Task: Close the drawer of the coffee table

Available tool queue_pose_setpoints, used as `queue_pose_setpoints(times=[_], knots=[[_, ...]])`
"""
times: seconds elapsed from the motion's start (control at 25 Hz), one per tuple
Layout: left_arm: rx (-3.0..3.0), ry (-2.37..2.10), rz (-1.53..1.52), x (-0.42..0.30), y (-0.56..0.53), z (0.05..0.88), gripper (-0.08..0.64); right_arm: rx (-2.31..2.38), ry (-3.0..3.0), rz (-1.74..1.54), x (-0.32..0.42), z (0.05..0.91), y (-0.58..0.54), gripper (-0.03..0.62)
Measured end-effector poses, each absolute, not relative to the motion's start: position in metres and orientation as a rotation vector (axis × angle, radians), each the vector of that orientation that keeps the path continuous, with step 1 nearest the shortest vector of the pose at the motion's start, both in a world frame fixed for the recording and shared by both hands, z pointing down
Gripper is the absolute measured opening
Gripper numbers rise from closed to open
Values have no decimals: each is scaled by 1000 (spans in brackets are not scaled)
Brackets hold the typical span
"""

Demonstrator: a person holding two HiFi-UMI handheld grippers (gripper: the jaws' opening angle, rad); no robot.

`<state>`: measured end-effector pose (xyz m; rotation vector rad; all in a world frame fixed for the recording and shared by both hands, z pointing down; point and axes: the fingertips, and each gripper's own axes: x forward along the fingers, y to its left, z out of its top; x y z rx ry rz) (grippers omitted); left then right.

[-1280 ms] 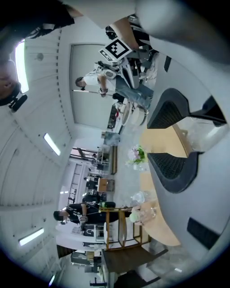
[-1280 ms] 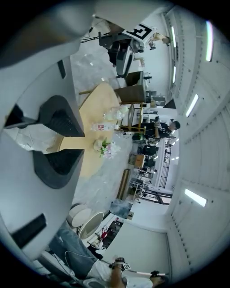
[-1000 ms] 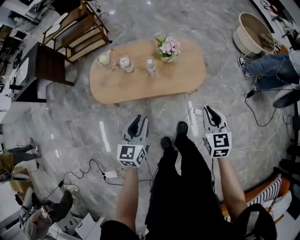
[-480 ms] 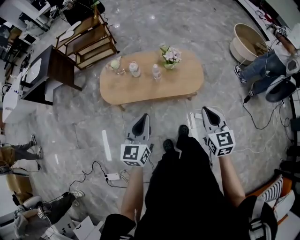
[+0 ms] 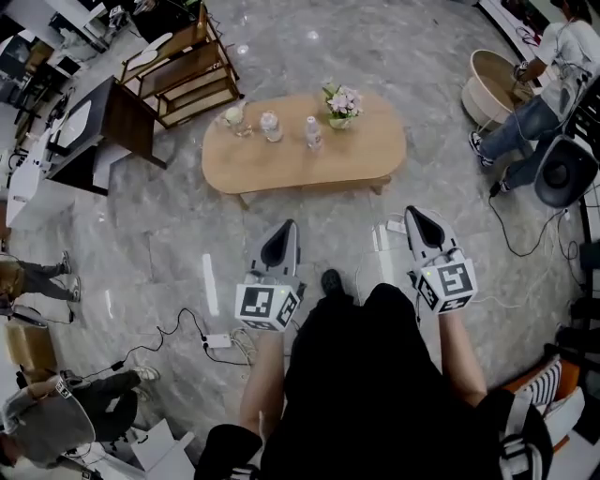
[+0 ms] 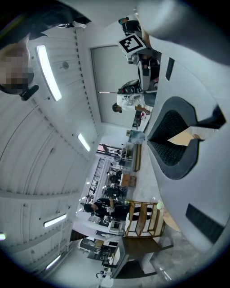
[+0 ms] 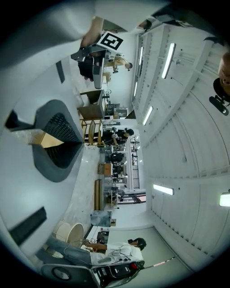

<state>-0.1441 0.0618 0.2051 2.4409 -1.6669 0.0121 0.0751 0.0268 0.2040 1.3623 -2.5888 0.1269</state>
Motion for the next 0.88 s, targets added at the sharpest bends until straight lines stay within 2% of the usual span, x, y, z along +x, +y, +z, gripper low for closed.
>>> queue_pose_setpoints(times=[0.88], knots=[[2406, -1677, 2, 79, 289, 176, 14, 1200, -2700, 145, 253, 180, 252, 12]])
